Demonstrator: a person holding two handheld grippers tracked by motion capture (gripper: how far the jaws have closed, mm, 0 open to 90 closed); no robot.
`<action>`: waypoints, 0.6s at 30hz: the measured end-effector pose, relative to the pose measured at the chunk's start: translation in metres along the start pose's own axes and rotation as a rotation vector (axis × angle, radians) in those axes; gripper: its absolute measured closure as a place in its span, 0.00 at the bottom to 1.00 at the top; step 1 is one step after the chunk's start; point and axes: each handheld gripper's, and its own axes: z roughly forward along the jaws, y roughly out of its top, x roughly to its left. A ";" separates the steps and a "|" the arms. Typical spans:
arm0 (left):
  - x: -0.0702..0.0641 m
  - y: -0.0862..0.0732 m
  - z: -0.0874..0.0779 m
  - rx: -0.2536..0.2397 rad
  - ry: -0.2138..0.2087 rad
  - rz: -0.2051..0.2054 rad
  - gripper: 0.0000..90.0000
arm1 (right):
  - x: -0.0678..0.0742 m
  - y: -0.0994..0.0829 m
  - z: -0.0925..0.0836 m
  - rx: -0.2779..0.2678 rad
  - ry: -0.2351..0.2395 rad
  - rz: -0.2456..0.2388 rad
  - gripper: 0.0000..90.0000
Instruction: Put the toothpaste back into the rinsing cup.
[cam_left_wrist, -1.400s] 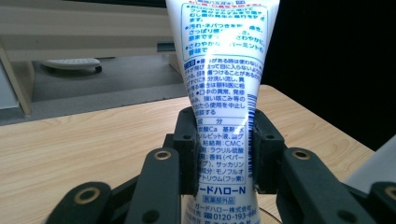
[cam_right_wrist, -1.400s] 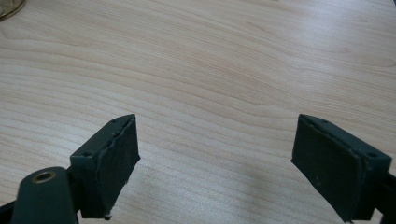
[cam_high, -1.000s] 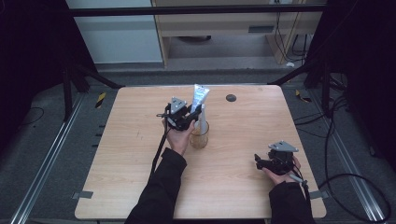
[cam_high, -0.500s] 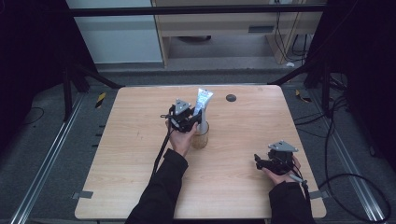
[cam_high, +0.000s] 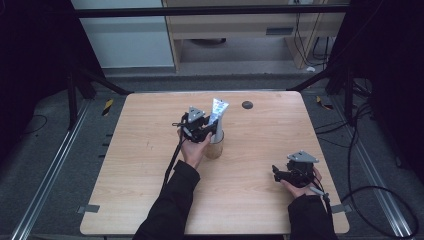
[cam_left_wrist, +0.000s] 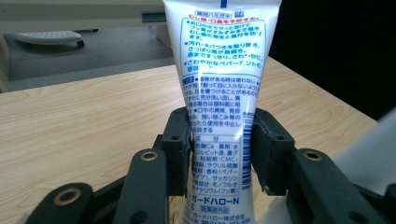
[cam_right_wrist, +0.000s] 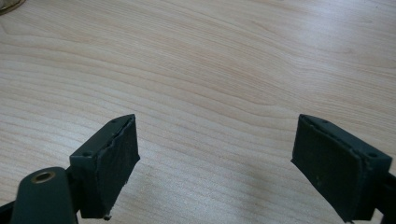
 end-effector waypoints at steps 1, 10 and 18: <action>0.000 0.000 0.000 0.008 -0.001 0.001 0.67 | 0.000 0.000 0.000 0.001 0.000 -0.001 0.16; 0.003 -0.011 0.000 0.049 -0.013 0.012 0.66 | 0.000 0.000 0.000 0.001 0.000 -0.003 0.16; 0.002 -0.018 -0.007 0.057 -0.020 0.034 0.61 | 0.000 0.000 0.000 0.001 -0.002 -0.001 0.16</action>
